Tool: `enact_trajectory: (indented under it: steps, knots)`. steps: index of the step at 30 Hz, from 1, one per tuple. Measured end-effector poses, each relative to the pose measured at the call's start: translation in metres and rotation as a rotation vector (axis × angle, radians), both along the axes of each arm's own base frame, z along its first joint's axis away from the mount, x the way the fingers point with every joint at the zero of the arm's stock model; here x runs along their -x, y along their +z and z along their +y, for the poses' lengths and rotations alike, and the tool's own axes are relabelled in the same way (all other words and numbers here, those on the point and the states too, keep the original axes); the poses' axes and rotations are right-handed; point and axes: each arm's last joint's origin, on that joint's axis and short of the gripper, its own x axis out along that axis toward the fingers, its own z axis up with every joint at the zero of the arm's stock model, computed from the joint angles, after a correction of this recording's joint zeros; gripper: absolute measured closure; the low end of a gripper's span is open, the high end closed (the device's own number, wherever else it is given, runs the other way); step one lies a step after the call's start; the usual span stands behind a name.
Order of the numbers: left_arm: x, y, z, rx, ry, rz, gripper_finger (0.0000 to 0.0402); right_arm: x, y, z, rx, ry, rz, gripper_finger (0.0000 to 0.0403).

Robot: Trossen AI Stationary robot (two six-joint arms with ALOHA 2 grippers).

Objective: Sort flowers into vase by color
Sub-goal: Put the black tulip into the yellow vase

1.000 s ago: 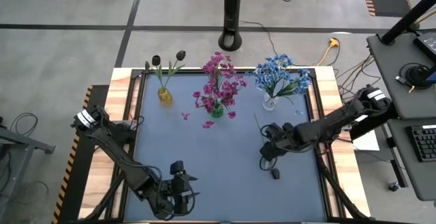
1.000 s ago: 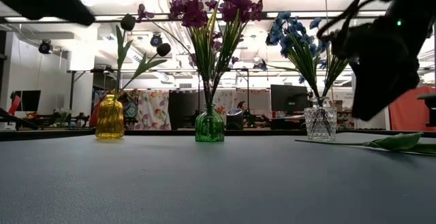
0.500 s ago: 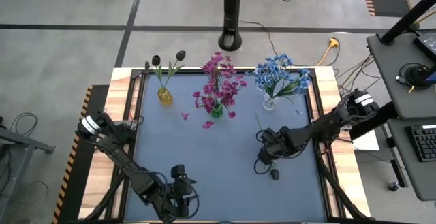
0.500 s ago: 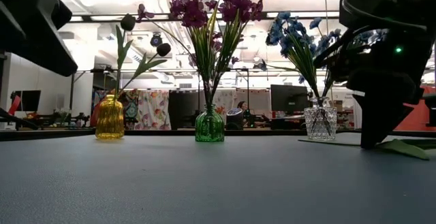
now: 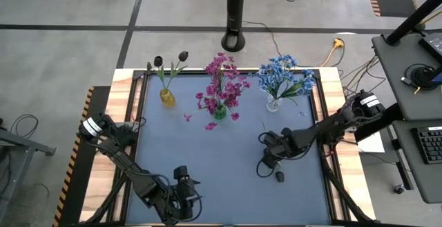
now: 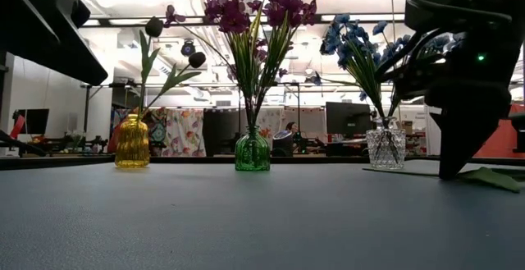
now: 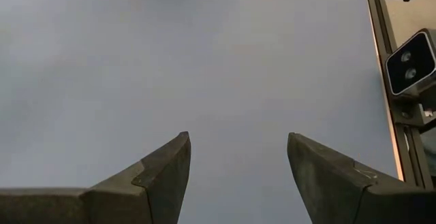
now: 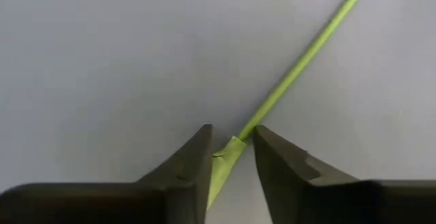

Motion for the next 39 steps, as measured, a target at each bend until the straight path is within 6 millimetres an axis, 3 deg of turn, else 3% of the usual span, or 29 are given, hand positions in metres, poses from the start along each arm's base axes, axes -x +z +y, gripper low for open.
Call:
enact_trajectory:
  steps: [10, 16, 25, 34, 39]
  knots:
    - [-0.004, 0.003, 0.001, -0.028, 0.039, -0.069, 0.0174, -0.005, 0.017, 0.003, -0.032, 0.123, -0.031, 0.0389]
    - [-0.017, 0.009, 0.009, -0.101, 0.081, -0.162, 0.0174, -0.016, 0.036, 0.01, -0.078, 0.24, -0.085, 0.039]
    - [-0.06, 0.006, 0.024, -0.241, 0.035, -0.251, 0.0174, -0.045, 0.061, 0.026, -0.081, 0.385, -0.189, 0.039]
    - [-0.094, 0.006, 0.036, -0.402, 0.04, -0.221, 0.0174, -0.081, 0.067, 0.041, -0.061, 0.496, -0.158, 0.039]
    - [-0.106, -0.002, 0.04, -0.453, -0.038, -0.104, 0.0174, -0.101, 0.071, 0.049, -0.039, 0.552, -0.12, 0.039]
